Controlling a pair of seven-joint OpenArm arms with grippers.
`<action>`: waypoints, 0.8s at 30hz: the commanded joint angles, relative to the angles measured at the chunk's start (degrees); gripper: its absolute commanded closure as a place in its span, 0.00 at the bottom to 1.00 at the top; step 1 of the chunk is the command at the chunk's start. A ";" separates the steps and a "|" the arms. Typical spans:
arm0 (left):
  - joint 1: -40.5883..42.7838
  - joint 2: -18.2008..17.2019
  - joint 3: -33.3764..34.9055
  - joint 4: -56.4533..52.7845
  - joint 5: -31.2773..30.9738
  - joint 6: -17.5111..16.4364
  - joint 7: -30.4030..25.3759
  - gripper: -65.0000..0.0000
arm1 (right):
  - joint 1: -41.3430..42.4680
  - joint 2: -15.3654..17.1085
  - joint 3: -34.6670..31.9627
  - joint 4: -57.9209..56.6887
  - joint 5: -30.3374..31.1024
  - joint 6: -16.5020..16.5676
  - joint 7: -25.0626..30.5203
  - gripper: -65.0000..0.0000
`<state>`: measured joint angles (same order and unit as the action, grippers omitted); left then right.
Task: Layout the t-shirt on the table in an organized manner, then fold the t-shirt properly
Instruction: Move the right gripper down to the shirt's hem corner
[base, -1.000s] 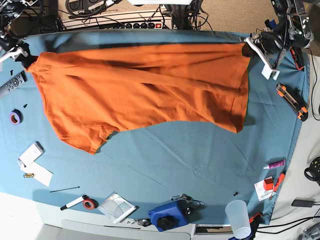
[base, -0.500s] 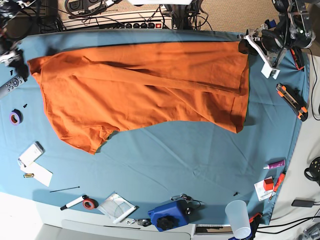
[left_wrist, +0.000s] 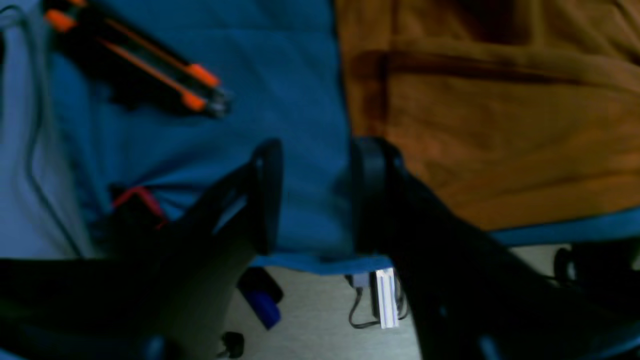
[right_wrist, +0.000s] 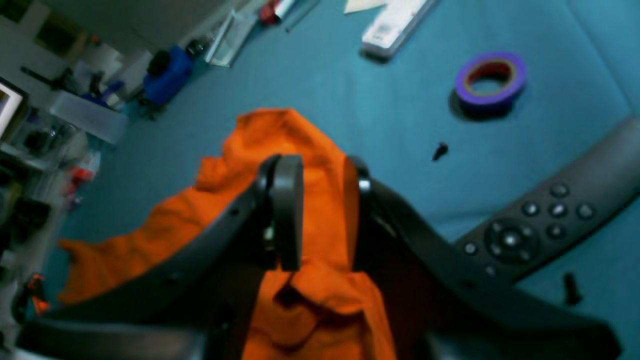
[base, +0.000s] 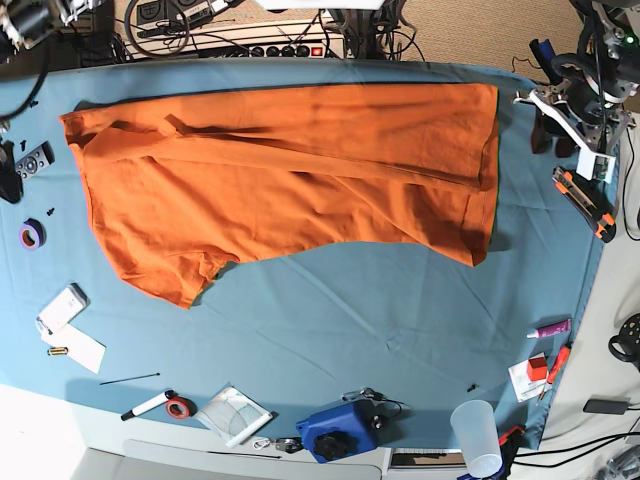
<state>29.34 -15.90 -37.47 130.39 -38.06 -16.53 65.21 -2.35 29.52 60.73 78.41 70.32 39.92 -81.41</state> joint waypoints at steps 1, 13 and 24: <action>0.02 -0.61 -0.22 0.83 0.00 -0.02 -2.01 0.64 | 2.49 2.10 -1.70 0.87 -0.33 0.08 1.41 0.77; 0.00 -0.61 -0.22 0.83 0.55 -0.02 -5.29 0.64 | 26.71 2.38 -42.88 -4.24 -42.42 -5.49 26.05 0.77; 0.00 -0.61 -0.22 0.83 0.35 -0.02 -5.27 0.64 | 40.96 -2.21 -68.35 -29.46 -51.12 -5.60 30.58 0.77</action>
<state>29.32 -15.84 -37.43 130.39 -37.08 -16.51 61.19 36.67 26.44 -7.86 48.07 18.63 34.44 -51.48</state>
